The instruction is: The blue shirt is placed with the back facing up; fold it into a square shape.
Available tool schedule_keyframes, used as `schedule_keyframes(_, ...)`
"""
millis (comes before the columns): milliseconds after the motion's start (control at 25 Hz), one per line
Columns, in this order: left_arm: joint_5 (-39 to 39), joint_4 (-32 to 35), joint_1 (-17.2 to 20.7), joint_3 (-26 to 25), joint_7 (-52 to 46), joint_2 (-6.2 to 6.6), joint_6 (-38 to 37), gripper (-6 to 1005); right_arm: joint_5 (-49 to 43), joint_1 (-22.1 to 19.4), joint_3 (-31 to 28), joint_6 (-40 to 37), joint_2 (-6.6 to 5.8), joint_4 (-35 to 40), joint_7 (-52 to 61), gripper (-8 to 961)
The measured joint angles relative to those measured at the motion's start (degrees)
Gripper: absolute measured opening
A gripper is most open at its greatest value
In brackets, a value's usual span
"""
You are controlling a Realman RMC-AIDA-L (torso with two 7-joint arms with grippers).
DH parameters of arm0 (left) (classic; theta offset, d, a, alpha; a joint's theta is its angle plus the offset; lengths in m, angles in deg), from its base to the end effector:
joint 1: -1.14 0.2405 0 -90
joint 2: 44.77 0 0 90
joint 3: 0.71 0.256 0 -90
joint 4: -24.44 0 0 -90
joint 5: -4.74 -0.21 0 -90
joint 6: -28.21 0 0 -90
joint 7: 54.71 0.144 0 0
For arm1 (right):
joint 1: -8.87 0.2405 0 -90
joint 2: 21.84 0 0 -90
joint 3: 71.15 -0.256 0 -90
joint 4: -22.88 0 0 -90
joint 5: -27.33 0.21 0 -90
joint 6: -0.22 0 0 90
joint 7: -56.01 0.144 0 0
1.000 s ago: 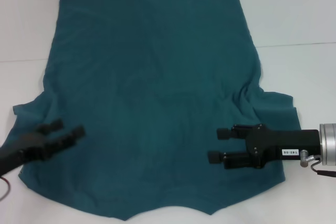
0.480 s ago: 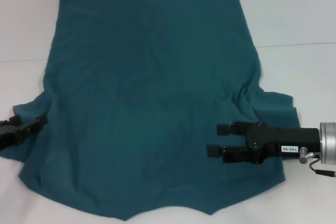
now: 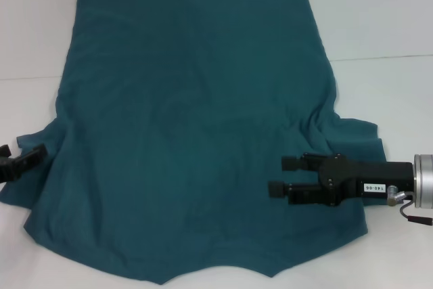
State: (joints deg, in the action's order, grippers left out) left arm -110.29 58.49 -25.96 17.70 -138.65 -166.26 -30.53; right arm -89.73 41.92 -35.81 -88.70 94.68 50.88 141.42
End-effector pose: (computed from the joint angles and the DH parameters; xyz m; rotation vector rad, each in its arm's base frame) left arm -0.3655 0.3472 0.0324 -1.9018 -1.1161 -0.5687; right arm 0.2707 0.3299 -0.0071 -2.7036 0.9238 0.7658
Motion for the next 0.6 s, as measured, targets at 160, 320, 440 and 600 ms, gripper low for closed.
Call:
schedule_keyframes(160,-0.07,-0.27,0.01,1.64,0.81,-0.25,1.31,888,0.0,0.0,-0.98,0.04,0.0,0.0,0.02,911)
schedule_keyframes(320,-0.15,-0.33,-0.01,4.48,0.87,-0.67,2.68,887,0.0,0.0,-1.21,0.03,-0.09,0.0,0.02,911)
schedule_keyframes(440,-0.17,-0.33,-0.02,6.16,0.87,-0.89,2.75,887,0.0,0.0,-1.27,0.03,-0.09,0.0,0.02,912)
schedule_keyframes(600,-0.24,-0.27,-0.03,6.49,0.76,-0.94,2.78,887,0.0,0.0,-1.27,0.04,-0.01,-0.02,0.02,912)
